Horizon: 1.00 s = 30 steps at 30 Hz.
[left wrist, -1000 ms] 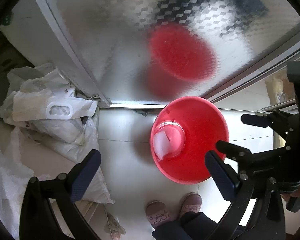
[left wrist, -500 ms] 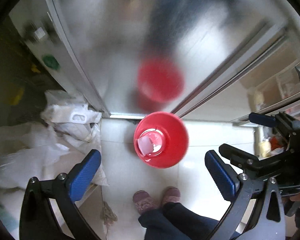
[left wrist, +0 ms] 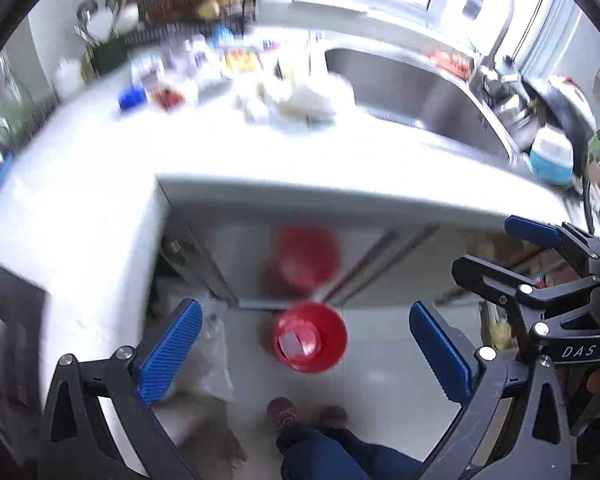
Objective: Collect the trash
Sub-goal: 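Raise both tools back up toward the counter, then grasp the blue bottle cap with the left tool while the right tool grasps the yellow scrub brush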
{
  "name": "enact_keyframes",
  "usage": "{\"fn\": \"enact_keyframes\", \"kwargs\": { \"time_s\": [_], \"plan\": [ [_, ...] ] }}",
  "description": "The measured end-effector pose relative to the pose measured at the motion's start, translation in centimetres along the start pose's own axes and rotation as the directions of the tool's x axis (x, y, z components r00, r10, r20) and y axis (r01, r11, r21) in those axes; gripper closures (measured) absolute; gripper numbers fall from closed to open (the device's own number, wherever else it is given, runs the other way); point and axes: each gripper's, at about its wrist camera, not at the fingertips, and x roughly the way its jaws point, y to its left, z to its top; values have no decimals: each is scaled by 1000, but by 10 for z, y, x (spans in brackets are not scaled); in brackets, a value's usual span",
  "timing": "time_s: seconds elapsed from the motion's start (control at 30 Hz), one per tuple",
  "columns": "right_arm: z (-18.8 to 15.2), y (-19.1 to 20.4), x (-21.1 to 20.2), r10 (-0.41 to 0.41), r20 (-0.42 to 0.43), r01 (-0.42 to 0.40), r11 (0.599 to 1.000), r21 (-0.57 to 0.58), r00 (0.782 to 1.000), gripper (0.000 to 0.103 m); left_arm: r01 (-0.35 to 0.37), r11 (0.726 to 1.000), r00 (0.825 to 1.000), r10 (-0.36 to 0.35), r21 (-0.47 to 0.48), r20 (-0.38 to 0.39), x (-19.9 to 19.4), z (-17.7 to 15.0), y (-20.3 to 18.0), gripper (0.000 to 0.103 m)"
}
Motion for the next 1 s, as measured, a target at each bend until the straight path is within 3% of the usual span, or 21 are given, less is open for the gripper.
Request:
{"fn": "enact_keyframes", "kwargs": {
  "time_s": [0.2, 0.3, 0.4, 0.67, 0.8, 1.0],
  "plan": [
    [57, 16, -24, 4, 70, -1, 999, -45, 998, 1, -16, 1000, 997, 18, -25, 81, -36, 62, 31, 0],
    [85, 25, -22, 5, 101, 3, 997, -75, 995, 1, -41, 998, 995, 44, -43, 85, -33, 93, 55, 0],
    [111, 27, 1, 39, 73, -34, 997, -66, 997, 0, -46, 998, 995, 50, -49, 86, -24, 126, 85, 0],
    [198, 35, 69, -4, -10, 4, 1000, -12, 1000, 0, -40, 997, 999, 38, -69, -19, 42, 205, 167, 0],
    [230, 37, 103, -38, -62, 38, 999, -7, 997, 0, -59, 995, 995, 51, -86, -87, 81, 223, 204, 0],
    [253, 28, 145, -82, -138, 85, 996, 14, 987, 0, -93, 991, 979, 74, -94, -188, 135, 227, 247, 0]
  ]
}}
